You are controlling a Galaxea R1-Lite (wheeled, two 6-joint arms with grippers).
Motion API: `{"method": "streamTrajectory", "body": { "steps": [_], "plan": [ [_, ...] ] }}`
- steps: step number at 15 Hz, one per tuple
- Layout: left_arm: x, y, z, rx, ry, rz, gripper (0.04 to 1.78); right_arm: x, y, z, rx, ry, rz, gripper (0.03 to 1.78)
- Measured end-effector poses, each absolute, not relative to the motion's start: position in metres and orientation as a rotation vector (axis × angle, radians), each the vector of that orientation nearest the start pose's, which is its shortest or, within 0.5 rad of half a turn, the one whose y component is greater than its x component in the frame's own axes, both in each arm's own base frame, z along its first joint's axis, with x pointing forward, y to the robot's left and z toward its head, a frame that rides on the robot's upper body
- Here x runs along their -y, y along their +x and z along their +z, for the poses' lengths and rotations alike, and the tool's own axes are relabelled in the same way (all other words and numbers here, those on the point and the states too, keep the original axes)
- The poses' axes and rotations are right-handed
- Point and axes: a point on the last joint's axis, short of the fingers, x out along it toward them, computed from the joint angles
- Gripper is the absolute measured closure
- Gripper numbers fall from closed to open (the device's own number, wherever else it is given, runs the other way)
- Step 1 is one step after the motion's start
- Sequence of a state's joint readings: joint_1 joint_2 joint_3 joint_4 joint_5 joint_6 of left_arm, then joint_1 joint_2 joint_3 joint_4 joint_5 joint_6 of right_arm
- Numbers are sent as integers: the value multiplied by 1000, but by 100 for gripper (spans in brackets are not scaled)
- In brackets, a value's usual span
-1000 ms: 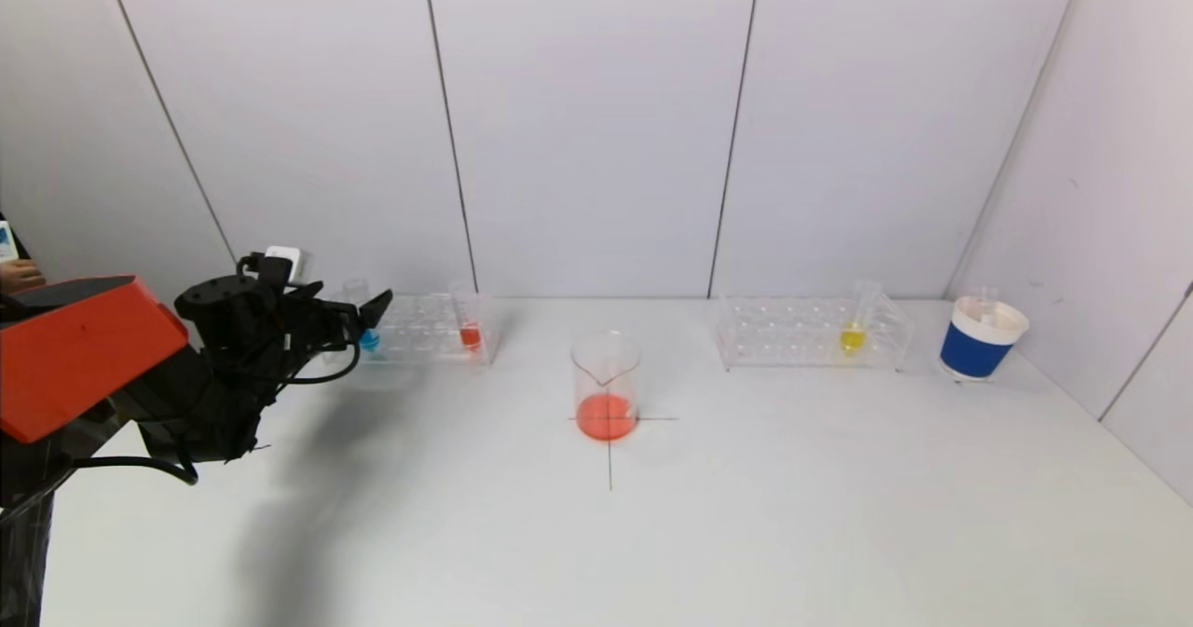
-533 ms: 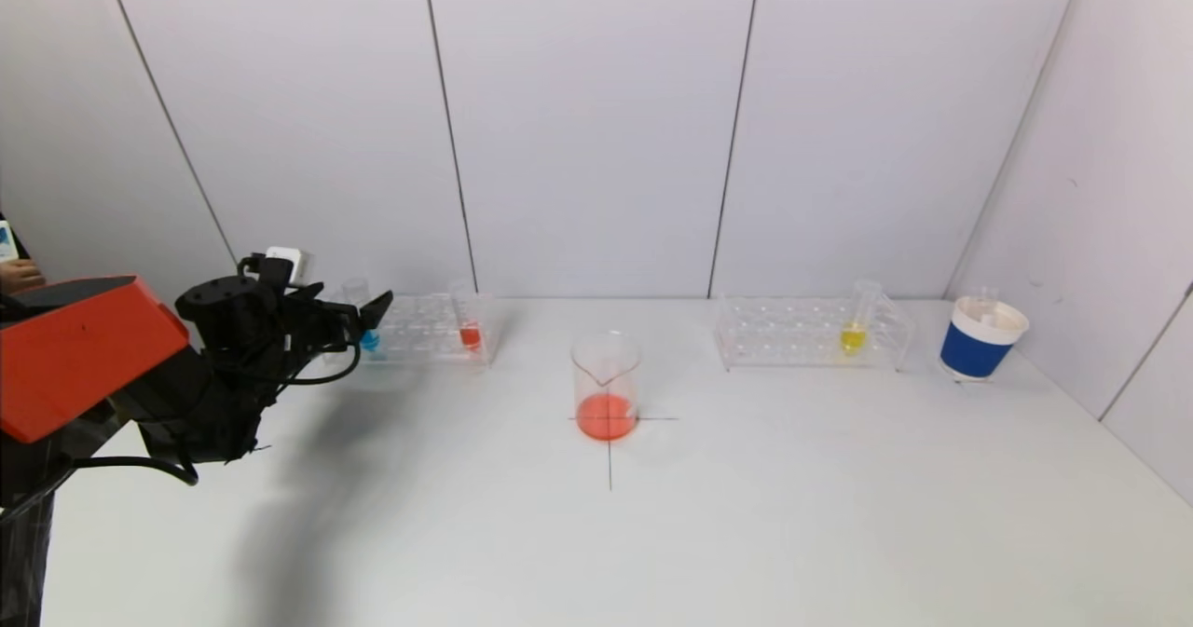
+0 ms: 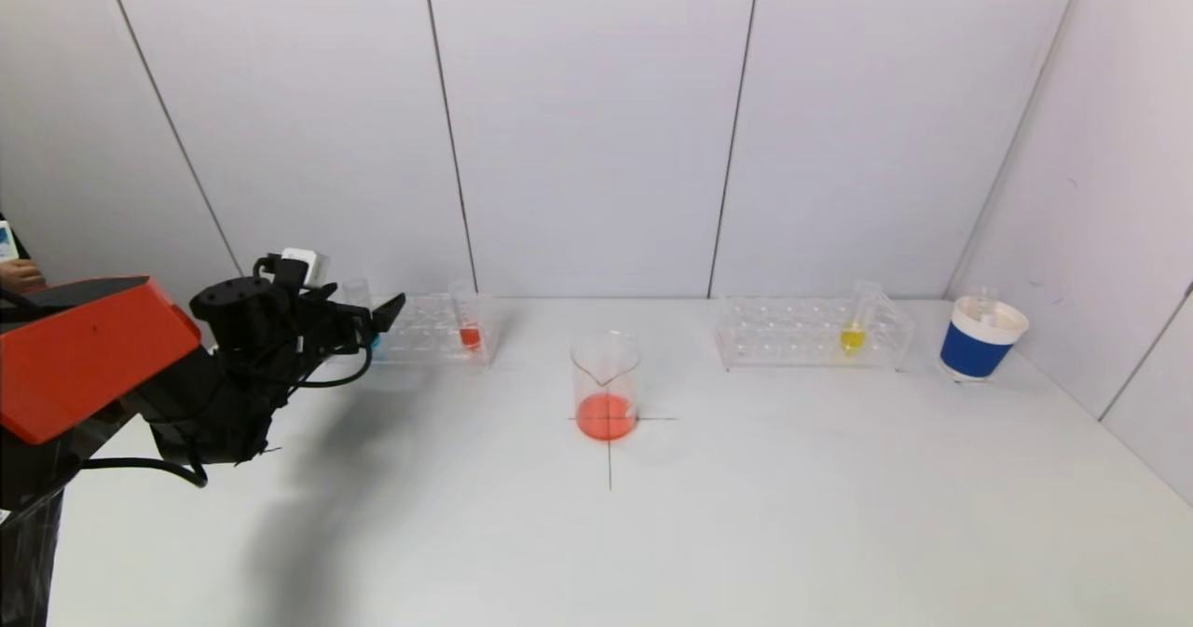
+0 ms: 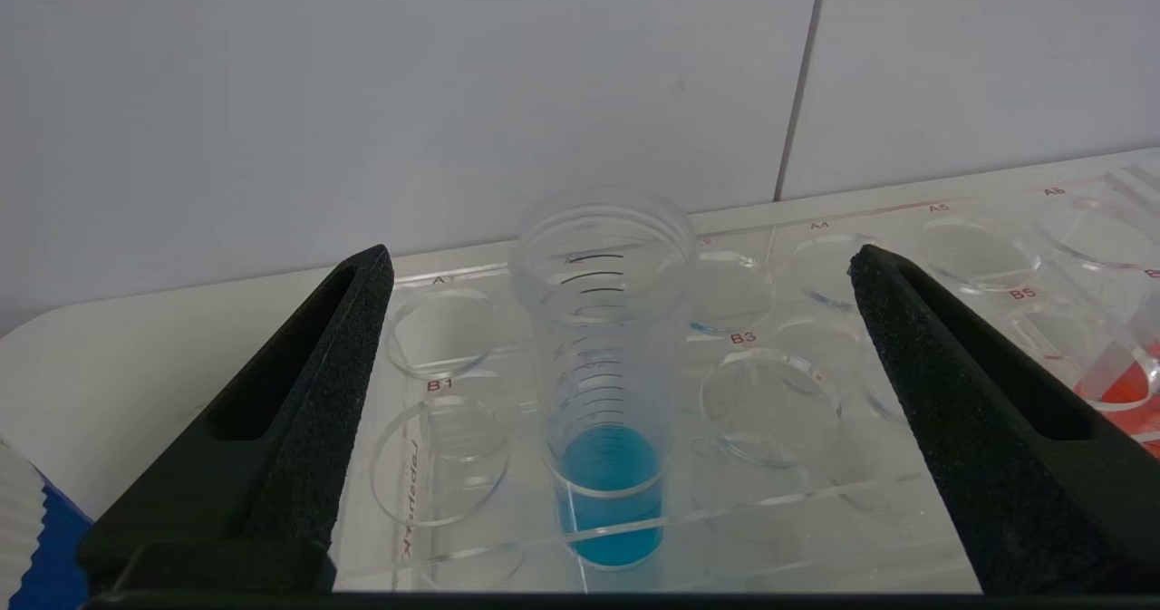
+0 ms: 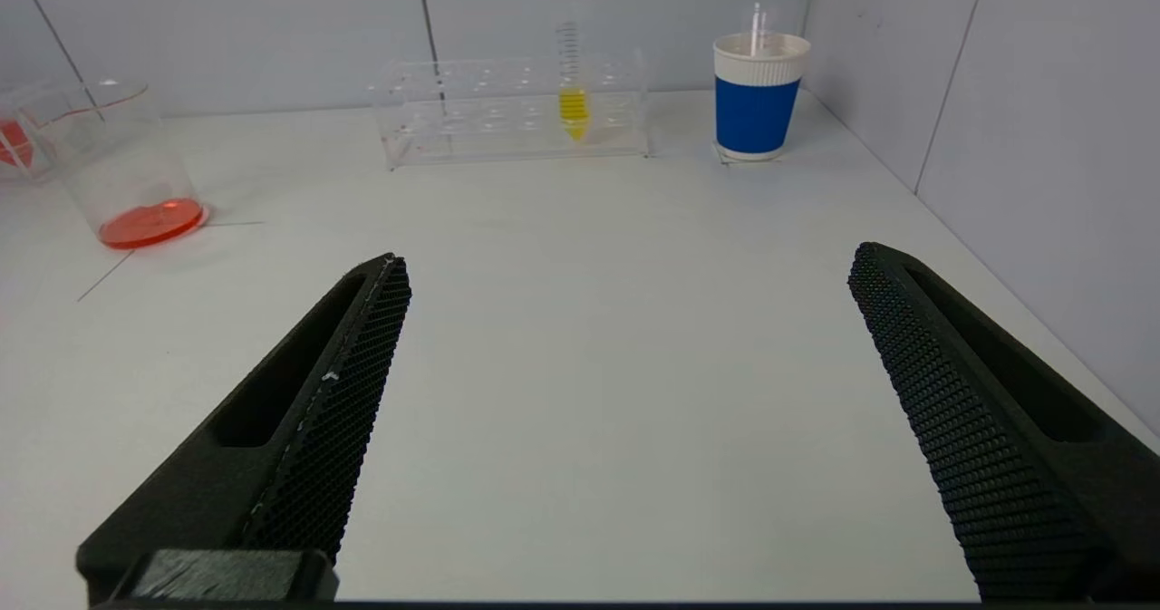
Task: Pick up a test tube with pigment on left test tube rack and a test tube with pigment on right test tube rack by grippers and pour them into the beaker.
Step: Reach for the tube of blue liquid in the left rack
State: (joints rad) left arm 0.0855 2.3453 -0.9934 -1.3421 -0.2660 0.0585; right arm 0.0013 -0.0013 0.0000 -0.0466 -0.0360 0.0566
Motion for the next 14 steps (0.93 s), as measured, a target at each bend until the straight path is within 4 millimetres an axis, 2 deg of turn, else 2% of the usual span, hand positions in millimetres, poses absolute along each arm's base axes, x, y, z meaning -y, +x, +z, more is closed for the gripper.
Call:
{"method": "streamTrajectory", "body": {
  "steps": [14],
  "plan": [
    [-29, 424, 62, 3, 59, -169, 6, 1, -23, 80, 49, 57, -34, 5]
  ]
}}
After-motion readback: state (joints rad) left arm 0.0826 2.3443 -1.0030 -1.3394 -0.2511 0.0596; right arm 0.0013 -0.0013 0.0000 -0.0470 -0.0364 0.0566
